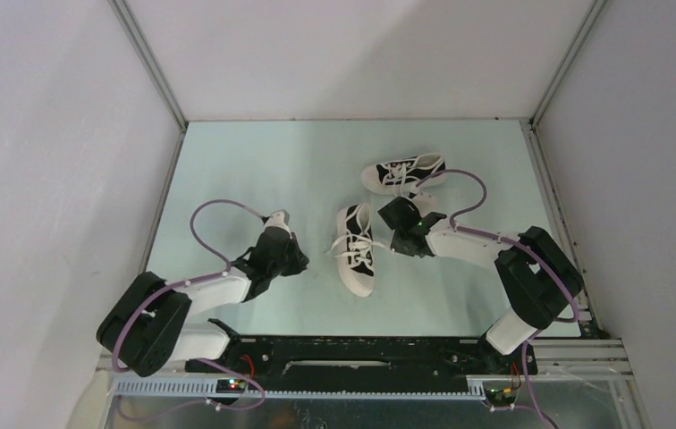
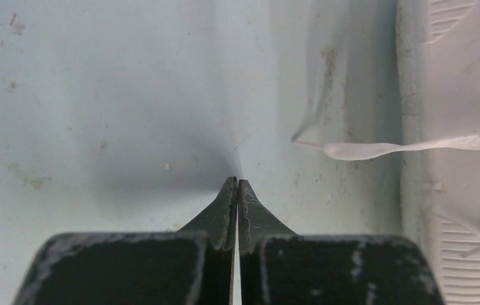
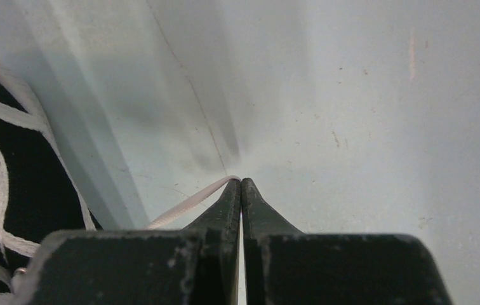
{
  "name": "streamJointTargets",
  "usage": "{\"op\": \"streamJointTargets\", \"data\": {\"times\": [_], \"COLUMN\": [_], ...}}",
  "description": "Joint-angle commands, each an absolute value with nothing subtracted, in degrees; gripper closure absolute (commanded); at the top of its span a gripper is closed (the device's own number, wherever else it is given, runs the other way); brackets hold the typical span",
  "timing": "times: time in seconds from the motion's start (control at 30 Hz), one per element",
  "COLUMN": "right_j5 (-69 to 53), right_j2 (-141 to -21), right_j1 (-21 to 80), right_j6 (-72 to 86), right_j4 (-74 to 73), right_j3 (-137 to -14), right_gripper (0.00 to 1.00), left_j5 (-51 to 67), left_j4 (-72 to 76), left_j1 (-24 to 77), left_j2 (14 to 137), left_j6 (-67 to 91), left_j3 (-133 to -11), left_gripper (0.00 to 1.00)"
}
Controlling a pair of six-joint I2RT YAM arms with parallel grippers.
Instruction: Tie the shoes
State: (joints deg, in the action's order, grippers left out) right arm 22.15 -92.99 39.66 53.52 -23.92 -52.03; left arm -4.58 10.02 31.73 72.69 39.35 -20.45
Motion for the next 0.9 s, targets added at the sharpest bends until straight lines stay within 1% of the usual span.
{"op": "streamJointTargets", "data": {"times": [0.0, 0.1, 0.13, 0.17, 0.23, 0.27, 0.3, 0.33, 0.4, 0.47, 0.63, 0.77, 0.87], "right_j5": [28.06, 27.24, 26.98, 26.45, 25.44, 24.69, 24.21, 23.41, 22.61, 22.04, 21.77, 22.23, 22.41], "right_j2": [-91.73, -89.77, -89.44, -88.85, -88.16, -88.07, -87.89, -87.89, -87.75, -87.76, -87.63, -87.47, -87.62], "right_j1": [42.53, 43.64, 44.13, 44.43, 45.13, 45.41, 45.47, 45.58, 45.69, 45.84, 45.97, 46.07, 46.07], "right_j6": [54.01, 50.15, 48.31, 47.31, 45.01, 43.97, 43.56, 42.75, 42.28, 41.94, 41.26, 40.86, 40.25], "right_j4": [-22.83, -19.96, -18.52, -17.79, -15.84, -14.79, -14.38, -13.55, -12.87, -12.25, -11.43, -12.29, -12.47], "right_j3": [-53.68, -53.70, -53.70, -53.70, -53.70, -53.70, -53.70, -53.70, -53.70, -53.69, -53.70, -54.30, -54.65], "right_gripper": [1.00, 1.00, 1.00, 1.00, 1.00, 1.00, 1.00, 1.00, 1.00, 1.00, 1.00, 1.00, 1.00], "left_j5": [-3.46, -0.82, 0.76, 1.30, 3.64, 4.63, 7.27, 8.56, 11.92, 14.58, 19.46, 20.92, 21.31], "left_j4": [15.73, 20.79, 20.94, 21.28, 21.52, 21.75, 23.52, 25.41, 26.96, 26.06, 24.21, 21.85, 21.73], "left_j1": [31.45, 31.61, 31.72, 31.81, 31.94, 31.98, 31.99, 32.03, 32.09, 32.12, 32.24, 32.41, 32.47], "left_j2": [72.49, 66.62, 65.22, 62.34, 58.20, 57.00, 54.79, 53.89, 52.25, 52.71, 58.31, 63.17, 66.39], "left_j6": [40.88, 39.20, 38.72, 37.21, 34.57, 32.59, 31.41, 29.21, 25.90, 22.64, 18.57, 16.65, 16.88], "left_j3": [-18.83, -16.61, -16.39, -16.12, -15.70, -15.13, -14.60, -13.60, -13.08, -14.24, -18.53, -22.20, -23.55], "left_gripper": [1.00, 0.98, 0.92, 0.89, 0.77, 0.64, 0.59, 0.51, 0.45, 0.44, 0.44, 0.47, 0.47]}}
